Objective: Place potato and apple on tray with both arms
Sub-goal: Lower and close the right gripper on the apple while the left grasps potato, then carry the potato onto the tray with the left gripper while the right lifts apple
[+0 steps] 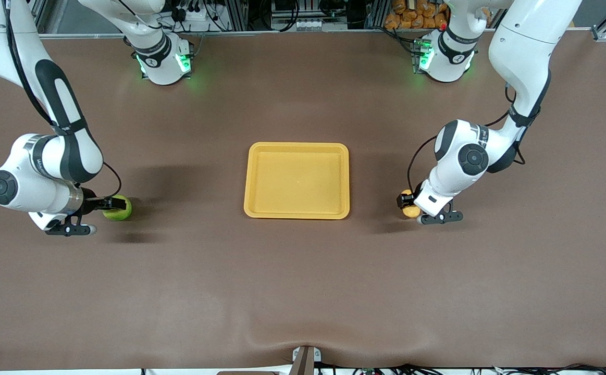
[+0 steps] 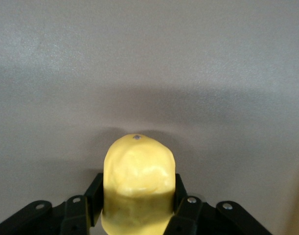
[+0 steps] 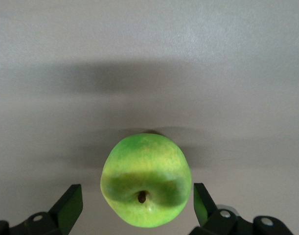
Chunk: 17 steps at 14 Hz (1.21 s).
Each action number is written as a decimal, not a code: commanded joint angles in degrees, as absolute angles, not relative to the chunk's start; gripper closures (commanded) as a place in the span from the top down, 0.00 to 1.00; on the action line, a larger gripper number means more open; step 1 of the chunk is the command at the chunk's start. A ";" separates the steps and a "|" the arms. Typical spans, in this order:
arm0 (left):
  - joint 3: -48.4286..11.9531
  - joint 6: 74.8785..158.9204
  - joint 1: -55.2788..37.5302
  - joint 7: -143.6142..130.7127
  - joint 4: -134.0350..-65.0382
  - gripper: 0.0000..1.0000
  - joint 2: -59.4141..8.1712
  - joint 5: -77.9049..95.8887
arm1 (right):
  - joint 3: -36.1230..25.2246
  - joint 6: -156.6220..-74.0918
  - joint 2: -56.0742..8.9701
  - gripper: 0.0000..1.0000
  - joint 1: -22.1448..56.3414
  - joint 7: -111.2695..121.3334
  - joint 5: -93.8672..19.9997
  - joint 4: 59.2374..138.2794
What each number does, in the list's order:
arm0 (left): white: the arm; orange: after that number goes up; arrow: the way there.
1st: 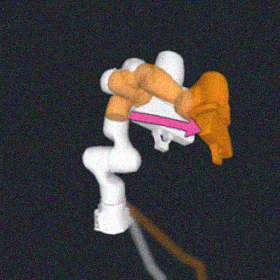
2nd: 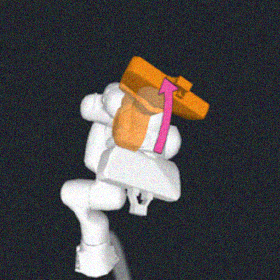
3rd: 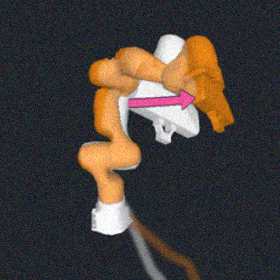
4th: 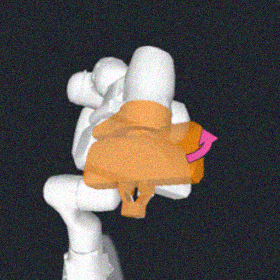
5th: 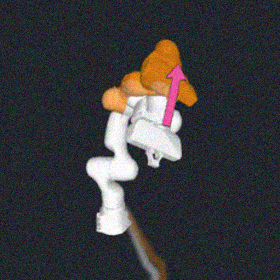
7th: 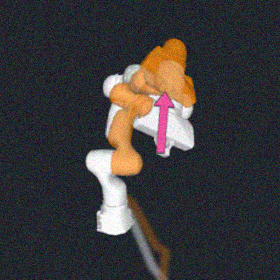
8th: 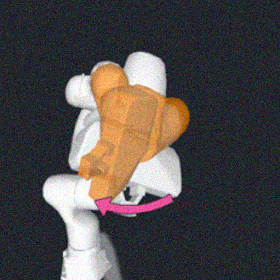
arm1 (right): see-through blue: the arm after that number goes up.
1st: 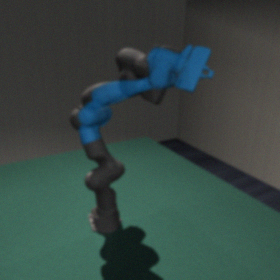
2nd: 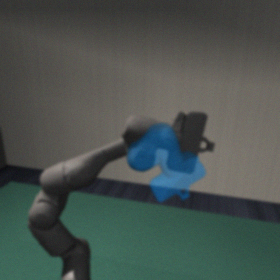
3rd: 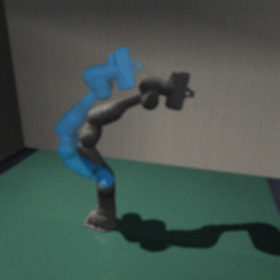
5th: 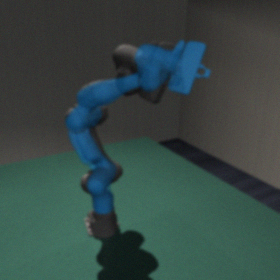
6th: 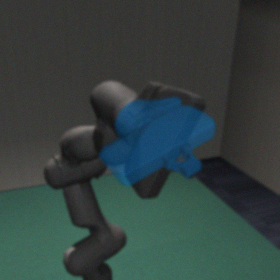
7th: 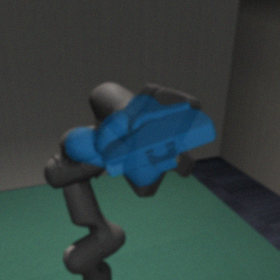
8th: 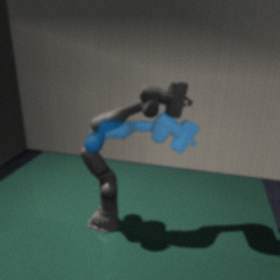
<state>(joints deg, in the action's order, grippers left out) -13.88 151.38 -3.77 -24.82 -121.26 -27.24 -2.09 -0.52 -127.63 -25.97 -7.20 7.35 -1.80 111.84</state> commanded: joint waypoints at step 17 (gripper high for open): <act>-19.25 128.14 -12.47 -46.22 -105.48 0.00 -23.64 -2.11 | -0.18 -129.29 -29.09 0.74 -7.38 6.06 -2.29 112.24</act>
